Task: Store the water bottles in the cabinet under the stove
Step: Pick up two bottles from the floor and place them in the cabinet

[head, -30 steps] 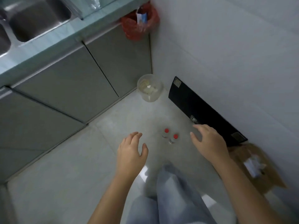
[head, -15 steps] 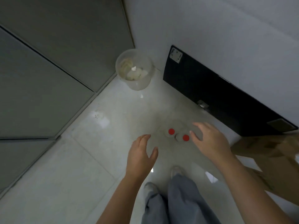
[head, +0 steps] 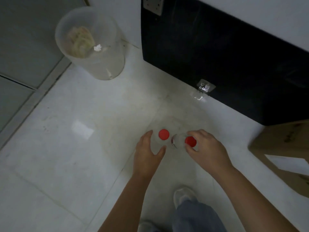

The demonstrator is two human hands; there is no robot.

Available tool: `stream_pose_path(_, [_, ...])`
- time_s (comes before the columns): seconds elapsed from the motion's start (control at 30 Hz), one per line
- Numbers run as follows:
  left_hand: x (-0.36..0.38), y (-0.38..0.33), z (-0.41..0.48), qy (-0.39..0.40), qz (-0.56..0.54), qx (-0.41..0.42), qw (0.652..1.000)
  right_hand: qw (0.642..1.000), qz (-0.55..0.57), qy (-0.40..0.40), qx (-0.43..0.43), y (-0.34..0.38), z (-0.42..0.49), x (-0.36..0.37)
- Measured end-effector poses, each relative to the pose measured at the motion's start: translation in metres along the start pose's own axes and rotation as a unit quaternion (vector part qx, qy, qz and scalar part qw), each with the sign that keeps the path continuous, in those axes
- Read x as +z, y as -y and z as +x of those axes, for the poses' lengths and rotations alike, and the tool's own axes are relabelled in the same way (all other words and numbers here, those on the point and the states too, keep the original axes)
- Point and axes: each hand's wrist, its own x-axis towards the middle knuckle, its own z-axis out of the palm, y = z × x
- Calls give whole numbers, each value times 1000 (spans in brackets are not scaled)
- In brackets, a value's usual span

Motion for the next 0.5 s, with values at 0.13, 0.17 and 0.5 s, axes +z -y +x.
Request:
stream_pose_path(0.13, [31,13,23,-16,-28,22,999,999,39,-19,4,-17,10,25])
stream_pose_path(0.17, [36,16,28,-22,-40,20,999,998,47,-28,0,-20,12,30])
stream_pose_path(0.5, [63,26,50,-66,-80,-6,995,991,119,-65,16,-24,26,32])
